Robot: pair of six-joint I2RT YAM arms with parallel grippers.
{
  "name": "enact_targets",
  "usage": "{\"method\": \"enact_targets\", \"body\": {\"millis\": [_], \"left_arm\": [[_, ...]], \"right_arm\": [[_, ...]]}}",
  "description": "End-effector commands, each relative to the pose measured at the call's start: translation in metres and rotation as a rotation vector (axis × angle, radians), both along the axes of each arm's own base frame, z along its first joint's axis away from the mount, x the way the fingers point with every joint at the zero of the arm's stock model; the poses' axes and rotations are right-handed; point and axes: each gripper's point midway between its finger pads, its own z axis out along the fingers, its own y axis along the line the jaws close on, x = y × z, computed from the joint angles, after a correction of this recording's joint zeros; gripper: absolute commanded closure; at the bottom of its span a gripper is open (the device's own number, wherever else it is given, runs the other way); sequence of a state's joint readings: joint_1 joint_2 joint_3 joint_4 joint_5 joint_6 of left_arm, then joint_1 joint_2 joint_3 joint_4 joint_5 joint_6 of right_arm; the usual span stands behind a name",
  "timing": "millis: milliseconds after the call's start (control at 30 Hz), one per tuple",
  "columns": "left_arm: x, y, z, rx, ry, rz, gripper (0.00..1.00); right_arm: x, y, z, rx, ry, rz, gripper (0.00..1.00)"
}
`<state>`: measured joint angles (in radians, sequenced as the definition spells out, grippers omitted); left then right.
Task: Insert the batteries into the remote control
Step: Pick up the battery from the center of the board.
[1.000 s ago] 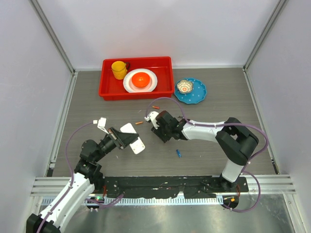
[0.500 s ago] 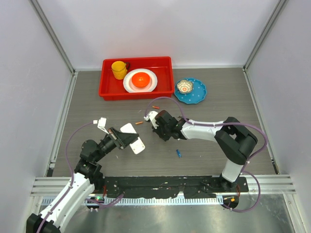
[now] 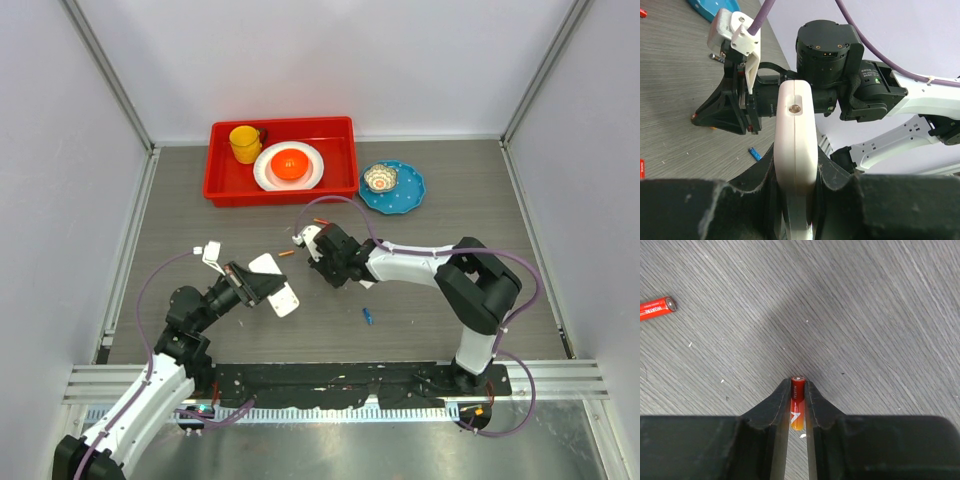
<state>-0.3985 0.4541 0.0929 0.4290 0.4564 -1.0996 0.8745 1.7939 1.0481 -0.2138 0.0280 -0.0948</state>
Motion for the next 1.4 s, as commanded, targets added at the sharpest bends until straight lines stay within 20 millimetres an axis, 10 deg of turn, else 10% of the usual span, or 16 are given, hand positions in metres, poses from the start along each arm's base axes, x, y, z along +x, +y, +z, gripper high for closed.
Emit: {"method": "enact_targets", "body": {"millis": [0, 567, 1133, 1367], "left_arm": [[-0.002, 0.0, 0.02, -0.034, -0.073, -0.011, 1.0], [-0.002, -0.001, 0.02, -0.033, -0.072, -0.012, 1.0], [0.0, -0.001, 0.021, -0.031, -0.068, -0.012, 1.0], [0.005, -0.004, 0.025, -0.028, -0.053, -0.014, 1.0]], "right_arm": [[-0.004, -0.012, -0.013, -0.064, 0.041, -0.018, 0.77], [-0.006, -0.009, -0.011, -0.055, 0.059, -0.013, 0.65], [-0.011, -0.01, -0.013, -0.066, 0.089, -0.019, 0.99], [0.022, -0.018, 0.063, 0.058, -0.127, -0.23, 0.99]]}}
